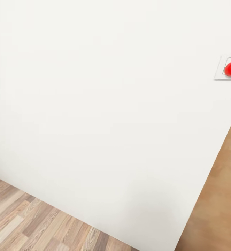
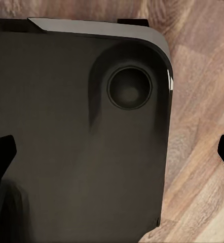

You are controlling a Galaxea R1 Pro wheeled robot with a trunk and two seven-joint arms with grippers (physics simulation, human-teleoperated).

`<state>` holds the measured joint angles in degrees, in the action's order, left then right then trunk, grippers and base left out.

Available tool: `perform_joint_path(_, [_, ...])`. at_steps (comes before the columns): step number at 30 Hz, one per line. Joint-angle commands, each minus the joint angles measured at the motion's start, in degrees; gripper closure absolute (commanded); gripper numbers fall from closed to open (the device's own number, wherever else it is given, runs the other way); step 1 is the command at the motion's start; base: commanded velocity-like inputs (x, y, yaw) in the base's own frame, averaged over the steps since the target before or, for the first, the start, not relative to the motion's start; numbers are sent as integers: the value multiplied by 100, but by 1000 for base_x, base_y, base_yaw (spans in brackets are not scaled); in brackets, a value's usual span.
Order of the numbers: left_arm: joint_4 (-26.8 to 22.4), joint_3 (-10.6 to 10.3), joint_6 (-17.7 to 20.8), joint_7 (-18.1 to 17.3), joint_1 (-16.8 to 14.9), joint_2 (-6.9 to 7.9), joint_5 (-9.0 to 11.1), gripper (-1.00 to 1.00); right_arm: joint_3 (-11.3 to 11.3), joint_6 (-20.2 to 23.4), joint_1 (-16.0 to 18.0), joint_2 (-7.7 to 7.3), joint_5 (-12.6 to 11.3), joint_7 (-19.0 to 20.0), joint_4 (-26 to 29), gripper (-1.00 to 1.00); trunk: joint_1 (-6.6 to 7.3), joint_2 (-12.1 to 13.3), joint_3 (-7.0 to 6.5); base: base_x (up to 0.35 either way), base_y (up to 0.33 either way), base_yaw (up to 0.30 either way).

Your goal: Put all the toys in the child's room - the three board games (two on the bed and one on the table), the two jigsaw puzzles on the table, and the tennis ball on the table - inside the toy box on the table in the child's room.

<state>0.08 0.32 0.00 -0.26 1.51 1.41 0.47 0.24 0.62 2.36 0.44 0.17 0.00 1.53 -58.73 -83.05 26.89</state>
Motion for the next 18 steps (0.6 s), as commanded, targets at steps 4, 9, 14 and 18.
perform_joint_path(4, [1, 3, -3, -2, -2, 0, 5, -100, 2, 7, 1, 0, 0, 0, 5, -100, 0, -2, 4, 0, 0, 277])
perform_joint_path(9, [1, 3, -7, -1, -1, 0, 5, -100, 2, 8, 6, 0, -5, 0, 5, -100, 0, -2, 4, 0, 0, 278])
perform_joint_path(14, [1, 5, -8, 0, -1, 3, 5, -100, 2, 8, 8, 0, -7, 0, 5, -100, 0, -2, 4, 0, 0, 278])
perform_joint_path(18, [1, 8, -8, 0, -1, 5, 5, -100, 2, 8, 9, 0, -7, 0, 5, -100, 0, -2, 4, 0, 0, 278])
